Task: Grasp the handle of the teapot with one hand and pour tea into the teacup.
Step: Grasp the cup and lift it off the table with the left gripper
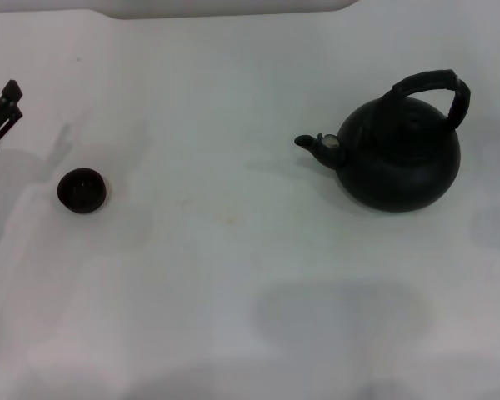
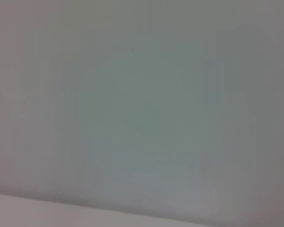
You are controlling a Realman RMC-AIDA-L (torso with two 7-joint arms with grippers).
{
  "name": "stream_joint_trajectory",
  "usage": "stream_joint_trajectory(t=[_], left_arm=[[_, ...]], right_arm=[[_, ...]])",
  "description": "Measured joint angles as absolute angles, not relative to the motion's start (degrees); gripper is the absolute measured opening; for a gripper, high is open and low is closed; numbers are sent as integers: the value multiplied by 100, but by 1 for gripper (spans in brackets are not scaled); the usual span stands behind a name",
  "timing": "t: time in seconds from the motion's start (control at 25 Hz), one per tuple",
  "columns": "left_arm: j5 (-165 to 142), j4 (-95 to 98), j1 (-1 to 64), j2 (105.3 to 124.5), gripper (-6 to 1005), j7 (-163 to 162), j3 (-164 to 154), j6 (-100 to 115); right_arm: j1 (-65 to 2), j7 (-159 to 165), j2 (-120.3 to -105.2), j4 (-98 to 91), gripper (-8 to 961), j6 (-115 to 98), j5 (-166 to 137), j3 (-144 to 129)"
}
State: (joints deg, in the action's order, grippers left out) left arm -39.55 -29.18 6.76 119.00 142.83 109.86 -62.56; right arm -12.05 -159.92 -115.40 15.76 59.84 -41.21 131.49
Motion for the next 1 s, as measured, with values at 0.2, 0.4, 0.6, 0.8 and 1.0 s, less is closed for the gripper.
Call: stream_joint_trajectory(t=[0.2, 0.4, 0.6, 0.8, 1.0], left_arm=[[-3960, -2965, 676, 11893, 862, 14234, 10962, -6256], [-4119, -3332, 523, 11903, 862, 13998, 10947, -6174], [-4326, -3892, 269, 11922, 861, 13698, 10779, -5744], [-4330, -4268, 93, 11919, 861, 13518, 10527, -5476], [-4335, -5180, -431, 11912, 862, 13293, 9995, -5063]], right_arm=[[-1167, -15938, -11540, 1600, 389, 6150, -4121, 13146], [-1076, -15751, -11531, 1619, 388, 6551, -4133, 13126], [-1044, -15468, -11494, 1635, 389, 6615, -4158, 13136], [-1039, -15480, -11501, 1635, 388, 6469, -4164, 13141], [-1071, -15498, -11507, 1635, 389, 6266, -4173, 13121]])
